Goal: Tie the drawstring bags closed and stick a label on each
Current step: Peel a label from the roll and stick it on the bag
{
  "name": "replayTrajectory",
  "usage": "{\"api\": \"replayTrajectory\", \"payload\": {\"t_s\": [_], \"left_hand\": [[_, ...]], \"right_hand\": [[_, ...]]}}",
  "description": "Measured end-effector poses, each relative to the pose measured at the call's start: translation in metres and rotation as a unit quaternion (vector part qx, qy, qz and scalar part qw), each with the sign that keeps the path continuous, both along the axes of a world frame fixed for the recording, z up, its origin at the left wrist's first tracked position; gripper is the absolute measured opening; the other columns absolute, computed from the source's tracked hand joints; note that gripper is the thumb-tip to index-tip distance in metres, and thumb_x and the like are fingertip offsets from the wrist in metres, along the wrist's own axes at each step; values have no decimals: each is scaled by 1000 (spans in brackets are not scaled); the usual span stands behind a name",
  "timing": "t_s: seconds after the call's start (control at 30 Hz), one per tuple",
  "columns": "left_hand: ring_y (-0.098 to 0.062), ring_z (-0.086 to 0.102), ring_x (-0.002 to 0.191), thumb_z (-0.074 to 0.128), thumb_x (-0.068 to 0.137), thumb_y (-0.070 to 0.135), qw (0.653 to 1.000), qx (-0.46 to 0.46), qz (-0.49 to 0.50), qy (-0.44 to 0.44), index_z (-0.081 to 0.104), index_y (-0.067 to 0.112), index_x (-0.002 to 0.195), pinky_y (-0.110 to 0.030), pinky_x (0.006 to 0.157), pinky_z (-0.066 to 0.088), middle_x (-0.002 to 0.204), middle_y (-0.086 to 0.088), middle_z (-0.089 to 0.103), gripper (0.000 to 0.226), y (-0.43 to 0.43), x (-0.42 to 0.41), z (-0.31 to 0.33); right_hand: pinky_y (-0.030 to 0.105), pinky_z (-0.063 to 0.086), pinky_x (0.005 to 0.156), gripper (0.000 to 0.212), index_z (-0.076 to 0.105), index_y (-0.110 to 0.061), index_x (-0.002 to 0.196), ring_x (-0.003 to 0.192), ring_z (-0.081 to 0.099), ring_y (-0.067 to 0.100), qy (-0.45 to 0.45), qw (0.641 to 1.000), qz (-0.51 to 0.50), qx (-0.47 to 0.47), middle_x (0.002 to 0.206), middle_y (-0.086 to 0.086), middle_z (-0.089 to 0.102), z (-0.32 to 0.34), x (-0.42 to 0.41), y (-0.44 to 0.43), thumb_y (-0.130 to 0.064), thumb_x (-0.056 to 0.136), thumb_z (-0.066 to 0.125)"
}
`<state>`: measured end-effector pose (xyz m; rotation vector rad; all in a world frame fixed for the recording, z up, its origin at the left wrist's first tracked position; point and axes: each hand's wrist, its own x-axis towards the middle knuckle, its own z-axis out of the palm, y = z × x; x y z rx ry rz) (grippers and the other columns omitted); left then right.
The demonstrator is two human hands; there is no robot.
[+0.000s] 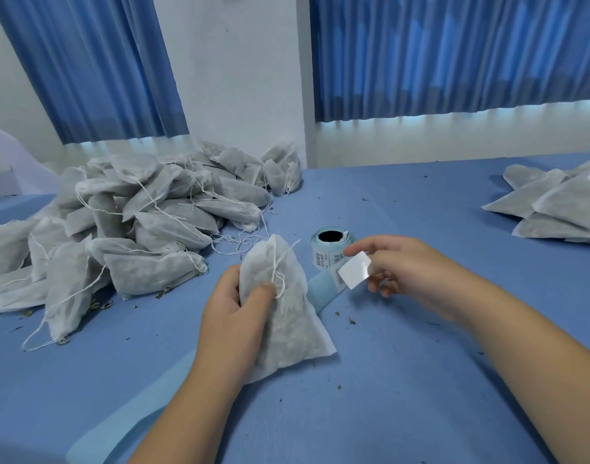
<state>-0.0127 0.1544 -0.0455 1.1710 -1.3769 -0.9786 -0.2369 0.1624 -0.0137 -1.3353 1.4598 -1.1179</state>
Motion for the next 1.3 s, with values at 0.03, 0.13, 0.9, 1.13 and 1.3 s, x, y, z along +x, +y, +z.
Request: {"api": "replayTrajectory", "payload": {"t_s": [0.03,0.13,0.9,1.13,1.3], "left_hand": [[-8,60,65,65,85,25,1000,-6,-21,11,65,31,81,-30,62,46,70,11,65,7,3,-1,3],[-23,68,82,62,75,32,995,-18,-86,36,69,32,87,-44,75,53,86,-2,71,14,9,-11,17],[-11,66,71,66,80,40,968,61,-230,-76,70,21,86,-30,68,50,76,5,71,21,-32,-145,8],[-12,66,72,62,72,36,950,91,-296,-23,70,21,85,-30,70,49,77,4,70,22,-28,-143,10],[-30,71,95,67,71,34,940,105,-325,-9,70,14,101,-47,91,52,99,-14,74,36,-26,-142,9]], "right_hand": [[26,44,56,29,73,-18,98,58,57,14,-22,999,26,4,79,-1,65,0,-6,2,-3,84,52],[26,46,57,36,72,-16,103,63,59,18,-62,994,87,11,81,0,68,1,-25,9,-13,71,57],[26,49,50,20,66,-5,86,70,68,33,-258,950,53,-171,78,13,67,15,-70,32,-14,77,50],[29,54,65,18,64,3,98,89,71,34,-174,970,-23,-168,87,19,70,9,-65,30,-4,88,51],[24,53,62,22,67,-6,89,86,73,26,-153,972,-62,-169,89,14,73,7,-62,30,1,93,47]]}}
